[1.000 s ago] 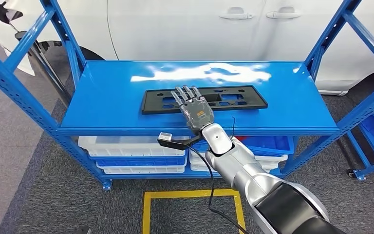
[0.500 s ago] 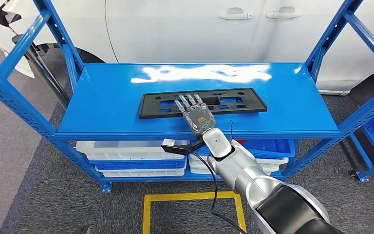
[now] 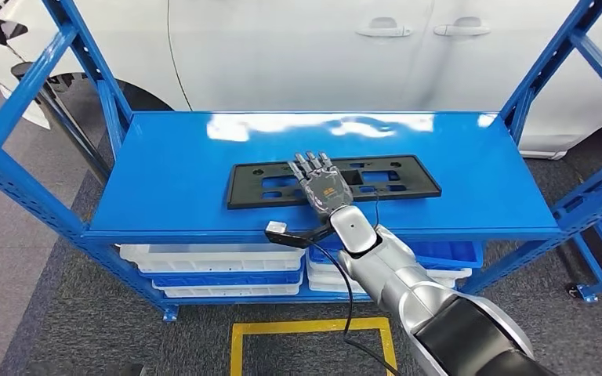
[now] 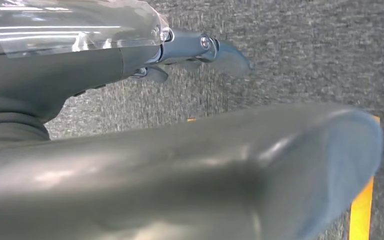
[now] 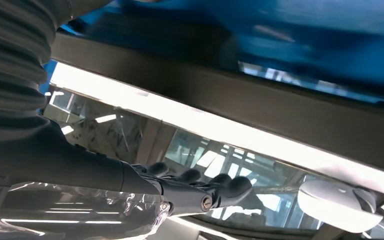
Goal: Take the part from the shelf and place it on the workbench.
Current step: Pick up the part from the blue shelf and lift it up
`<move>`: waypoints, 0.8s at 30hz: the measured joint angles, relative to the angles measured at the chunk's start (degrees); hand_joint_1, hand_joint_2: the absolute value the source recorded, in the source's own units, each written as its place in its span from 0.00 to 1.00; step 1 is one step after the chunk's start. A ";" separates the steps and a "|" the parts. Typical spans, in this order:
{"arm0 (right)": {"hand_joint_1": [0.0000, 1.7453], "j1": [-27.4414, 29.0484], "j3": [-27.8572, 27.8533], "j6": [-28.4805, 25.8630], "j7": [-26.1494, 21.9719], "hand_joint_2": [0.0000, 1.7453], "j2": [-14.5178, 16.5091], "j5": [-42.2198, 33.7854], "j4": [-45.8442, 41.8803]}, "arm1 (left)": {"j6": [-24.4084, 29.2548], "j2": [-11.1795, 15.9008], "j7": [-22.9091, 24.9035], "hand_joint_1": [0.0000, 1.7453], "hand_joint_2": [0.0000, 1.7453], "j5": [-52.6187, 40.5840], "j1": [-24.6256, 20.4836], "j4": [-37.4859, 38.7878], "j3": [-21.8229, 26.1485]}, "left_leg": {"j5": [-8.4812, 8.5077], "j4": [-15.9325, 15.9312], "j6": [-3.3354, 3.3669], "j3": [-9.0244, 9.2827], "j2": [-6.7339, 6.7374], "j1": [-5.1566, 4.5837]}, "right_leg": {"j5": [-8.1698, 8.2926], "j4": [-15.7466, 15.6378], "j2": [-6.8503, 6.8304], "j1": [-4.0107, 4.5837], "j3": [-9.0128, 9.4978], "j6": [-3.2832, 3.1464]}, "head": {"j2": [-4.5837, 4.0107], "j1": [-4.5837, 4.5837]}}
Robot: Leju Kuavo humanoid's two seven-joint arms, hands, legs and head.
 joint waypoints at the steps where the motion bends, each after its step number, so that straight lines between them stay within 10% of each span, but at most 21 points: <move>1: 0.00 -0.08 0.00 -0.12 -0.01 1.00 -0.04 -0.05 0.00 | 0.00 0.02 -0.02 0.00 0.00 -0.01 -0.03 -0.01 0.00 | -0.20 -0.19 0.36 0.46 -0.03 0.06 | -0.47 1.28 -0.01 -0.06 -0.54 0.27 | 0.01 0.00; 5: 0.00 0.01 0.00 -0.31 -0.21 1.00 -0.29 -0.15 0.10 | 0.03 0.10 -0.06 0.00 0.00 -0.03 -0.25 -0.01 0.00 | -1.25 -0.49 1.15 1.86 -0.12 -0.08 | -4.64 13.91 -0.03 -0.33 -8.69 0.89 | 0.01 0.00; 7: 0.00 0.29 0.00 -0.24 -0.49 1.00 -0.42 -0.14 0.20 | 0.09 0.10 -0.06 0.00 0.00 -0.04 -0.17 -0.01 0.00 | -1.96 -0.46 1.20 2.69 -0.25 -0.22 | -3.25 15.25 -0.03 -0.35 -11.29 0.69 | 0.01 0.00; 9: 0.05 0.32 0.00 0.22 -0.64 1.00 -0.47 0.16 0.25 | 0.21 0.08 -0.08 0.00 0.00 -0.02 -0.17 -0.01 0.00 | -2.78 -0.52 1.13 3.84 -0.35 -0.36 | 2.47 8.54 -0.03 -0.18 -9.79 0.00 | 0.01 0.00; 11: 0.55 0.17 0.00 1.11 -0.37 1.00 -0.50 0.65 0.32 | 0.33 0.02 -0.13 0.00 0.00 0.03 -0.28 0.05 0.00 | -3.47 -0.57 0.80 4.67 -0.40 -0.50 | 6.03 1.70 -0.03 0.27 -7.58 -0.89 | 0.00 0.01; 13: 1.00 0.03 0.00 2.57 0.50 1.00 -0.54 0.92 0.39 | 0.45 -0.01 -0.28 0.00 0.00 0.25 -0.39 0.10 0.01 | -3.75 -0.51 0.17 4.99 -0.40 -0.53 | 6.12 -0.37 -0.01 0.65 -6.85 -1.47 | 0.01 0.01; 17: 1.00 -0.31 0.00 6.13 3.23 1.00 -0.58 1.11 0.40 | 0.56 0.14 -1.02 0.00 0.00 0.74 -0.46 0.10 0.04 | -5.47 2.61 -1.03 4.35 -0.19 -0.47 | 6.00 -1.71 0.01 0.15 -4.86 -2.30 | 0.01 -0.01; 21: 1.00 -0.45 0.00 7.15 4.27 1.00 -0.68 1.14 0.52 | 0.63 0.22 -1.15 0.00 0.00 0.99 -0.42 0.10 0.07 | -9.86 14.75 -1.91 -3.25 -0.13 -0.16 | 5.36 -1.74 0.07 0.09 -4.21 -2.73 | 0.01 -0.02; 24: 1.00 -0.35 0.00 7.45 4.84 1.00 -0.91 1.21 0.66 | 0.60 0.32 -1.16 0.00 0.00 1.08 -0.42 0.10 0.19 | -4.43 9.33 -2.24 -2.67 -0.08 0.13 | 4.53 -1.00 0.23 -0.16 -3.87 -2.28 | 0.01 -0.02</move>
